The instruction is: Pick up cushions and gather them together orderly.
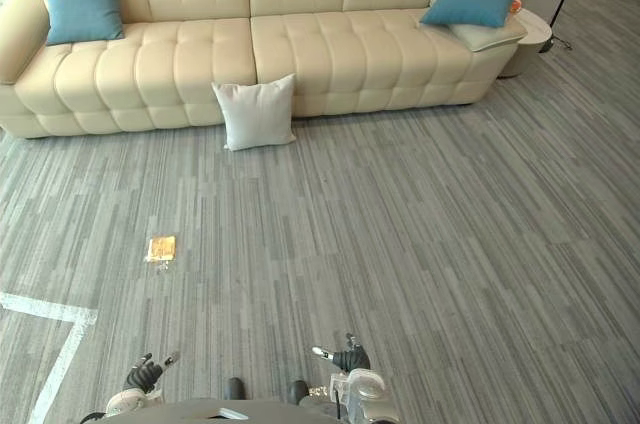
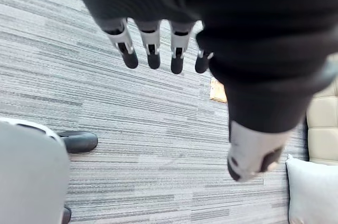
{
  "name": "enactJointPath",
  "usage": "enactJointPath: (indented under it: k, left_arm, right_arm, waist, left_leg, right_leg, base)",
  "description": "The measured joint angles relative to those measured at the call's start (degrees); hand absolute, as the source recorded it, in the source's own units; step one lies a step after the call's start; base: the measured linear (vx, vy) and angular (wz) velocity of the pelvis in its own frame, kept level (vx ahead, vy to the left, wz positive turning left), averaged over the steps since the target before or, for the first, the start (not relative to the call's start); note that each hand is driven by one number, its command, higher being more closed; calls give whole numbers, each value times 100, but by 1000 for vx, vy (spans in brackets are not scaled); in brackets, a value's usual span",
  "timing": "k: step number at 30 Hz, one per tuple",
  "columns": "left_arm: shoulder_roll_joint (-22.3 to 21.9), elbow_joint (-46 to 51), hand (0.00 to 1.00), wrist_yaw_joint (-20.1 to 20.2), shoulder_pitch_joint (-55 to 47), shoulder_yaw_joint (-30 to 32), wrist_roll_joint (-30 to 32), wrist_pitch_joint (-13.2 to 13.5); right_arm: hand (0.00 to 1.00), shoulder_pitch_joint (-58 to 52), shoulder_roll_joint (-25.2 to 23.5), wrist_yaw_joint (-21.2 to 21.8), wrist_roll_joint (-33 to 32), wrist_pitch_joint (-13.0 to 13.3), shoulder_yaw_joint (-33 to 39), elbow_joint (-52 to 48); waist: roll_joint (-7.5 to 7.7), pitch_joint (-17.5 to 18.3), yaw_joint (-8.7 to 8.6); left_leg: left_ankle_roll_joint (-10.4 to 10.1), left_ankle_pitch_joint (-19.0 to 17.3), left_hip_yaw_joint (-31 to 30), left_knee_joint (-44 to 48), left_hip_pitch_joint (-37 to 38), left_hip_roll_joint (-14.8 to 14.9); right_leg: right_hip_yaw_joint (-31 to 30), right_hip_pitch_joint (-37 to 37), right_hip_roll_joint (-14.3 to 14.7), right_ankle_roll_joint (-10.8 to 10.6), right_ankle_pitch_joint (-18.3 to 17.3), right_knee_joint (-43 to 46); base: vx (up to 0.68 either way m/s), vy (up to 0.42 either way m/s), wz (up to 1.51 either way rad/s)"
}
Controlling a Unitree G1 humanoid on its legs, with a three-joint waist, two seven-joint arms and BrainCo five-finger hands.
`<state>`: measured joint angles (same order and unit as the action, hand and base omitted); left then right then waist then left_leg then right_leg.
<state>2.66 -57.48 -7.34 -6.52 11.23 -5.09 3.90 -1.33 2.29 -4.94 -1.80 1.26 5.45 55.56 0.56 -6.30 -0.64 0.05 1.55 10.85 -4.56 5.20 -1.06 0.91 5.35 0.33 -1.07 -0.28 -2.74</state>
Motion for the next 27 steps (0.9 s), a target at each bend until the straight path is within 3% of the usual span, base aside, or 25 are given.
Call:
enactJointPath:
  k: [12, 27]
  left_arm:
    - [-58, -130, 0, 33, 22, 338, 200, -76]
    - [-48, -174, 0, 60, 58, 390, 306, -100]
  right_arm:
    - [0, 147, 43, -146, 397, -152, 424, 462]
    - [0, 172, 32, -142, 362, -175, 612, 622]
  waist:
    - [-44, 21, 2]
    - [-37, 18, 11]
  left_leg:
    - [3, -1, 10, -36, 64, 1]
    - [4, -47, -1, -38, 52, -2]
  right_leg:
    - [-2, 67, 0, -18, 2, -22]
    - [11, 73, 0, -29, -9, -54]
  base:
    - [-23, -11, -1]
    - [0, 0, 0]
